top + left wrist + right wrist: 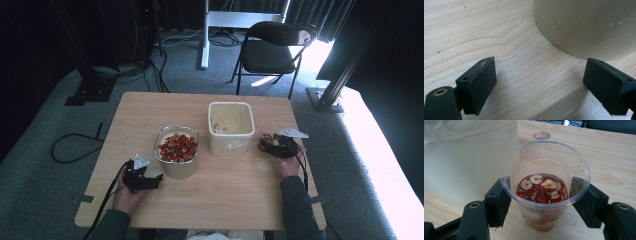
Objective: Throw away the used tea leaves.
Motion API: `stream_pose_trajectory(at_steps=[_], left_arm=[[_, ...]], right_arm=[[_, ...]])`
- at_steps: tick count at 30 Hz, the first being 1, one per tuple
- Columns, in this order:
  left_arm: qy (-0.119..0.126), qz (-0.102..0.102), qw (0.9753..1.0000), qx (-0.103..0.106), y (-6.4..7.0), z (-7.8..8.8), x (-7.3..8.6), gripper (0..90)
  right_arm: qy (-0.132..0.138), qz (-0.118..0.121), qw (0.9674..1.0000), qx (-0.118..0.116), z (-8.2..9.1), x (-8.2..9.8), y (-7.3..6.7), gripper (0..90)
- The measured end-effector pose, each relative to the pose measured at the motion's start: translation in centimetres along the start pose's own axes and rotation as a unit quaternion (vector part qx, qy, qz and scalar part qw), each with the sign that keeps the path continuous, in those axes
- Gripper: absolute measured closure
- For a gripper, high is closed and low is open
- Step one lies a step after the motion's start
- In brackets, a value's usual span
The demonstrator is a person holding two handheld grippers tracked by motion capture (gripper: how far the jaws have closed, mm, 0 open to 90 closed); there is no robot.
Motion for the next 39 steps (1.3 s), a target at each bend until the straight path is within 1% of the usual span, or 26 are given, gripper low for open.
stream_pose_trajectory(at_steps=[6, 8, 9, 14, 19, 22, 25, 27, 30, 33, 34, 35, 36, 39], left_arm=[[0.0, -0.001, 1.0, 0.0, 0.0, 0.0, 0.0, 12.1], [0.0, -0.001, 1.0, 0.0, 0.0, 0.0, 0.0, 12.1], [-0.001, 0.0, 1.0, 0.0, 0.0, 0.0, 0.0, 12.1], [0.0, -0.001, 1.0, 0.0, 0.0, 0.0, 0.0, 12.1], [0.0, -0.001, 1.0, 0.0, 0.0, 0.0, 0.0, 12.1], [0.0, -0.001, 1.0, 0.0, 0.0, 0.0, 0.0, 12.1], [-0.001, -0.001, 1.0, 0.0, 0.0, 0.0, 0.0, 12.1], [0.0, 0.0, 1.0, 0.0, 0.0, 0.0, 0.0, 12.1], [-0.001, -0.002, 1.0, 0.0, 0.0, 0.0, 0.0, 12.2], [-0.001, -0.001, 1.0, 0.001, 0.0, 0.0, 0.0, 12.1], [-0.001, -0.001, 1.0, 0.001, 0.0, 0.1, 0.1, 12.1], [-0.001, -0.001, 1.0, 0.001, 0.0, 0.1, 0.1, 12.1], [-0.001, 0.0, 1.0, 0.0, 0.0, 0.1, 0.1, 12.2], [-0.001, 0.0, 1.0, -0.001, 0.0, 0.1, 0.1, 12.3]], right_arm=[[-0.014, 0.018, 0.9996, -0.014, 0.2, 0.3, -1.3, 33.7], [-0.016, 0.022, 0.9995, -0.015, 0.2, 0.3, -1.5, 33.8], [-0.017, 0.027, 0.9992, -0.022, 0.4, 0.5, -2.0, 33.9], [-0.018, 0.033, 0.9985, -0.041, 0.9, 1.1, -3.2, 34.0], [-0.021, 0.055, 0.9967, -0.057, 1.2, 1.7, -5.2, 33.9], [-0.026, 0.062, 0.9955, -0.067, 1.3, 2.0, -6.3, 33.9], [-0.033, 0.076, 0.9935, -0.078, 1.2, 2.1, -7.7, 33.5], [-0.033, 0.08, 0.9921, -0.09, 1.1, 2.3, -8.8, 33.5], [-0.03, 0.079, 0.9905, -0.108, 0.9, 2.6, -10.1, 33.5], [-0.031, 0.084, 0.9884, -0.123, 0.7, 2.8, -11.4, 33.5], [-0.032, 0.086, 0.9878, -0.126, 0.6, 2.8, -11.8, 33.5], [-0.032, 0.086, 0.9878, -0.126, 0.6, 2.8, -11.8, 33.5], [-0.032, 0.089, 0.9857, -0.139, 0.5, 3.0, -12.9, 33.5], [-0.033, 0.094, 0.9828, -0.156, 0.3, 3.3, -14.3, 33.5]])
Point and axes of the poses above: each handheld gripper's, and its own axes: z roughly backward along the jaws, x roughly out of its underside, y roughly to its right, the point moved 10 cm from there along -z, roughly forward along the jaws, and after that the axes turned 14 degrees about -x, right-handed, at the moved point
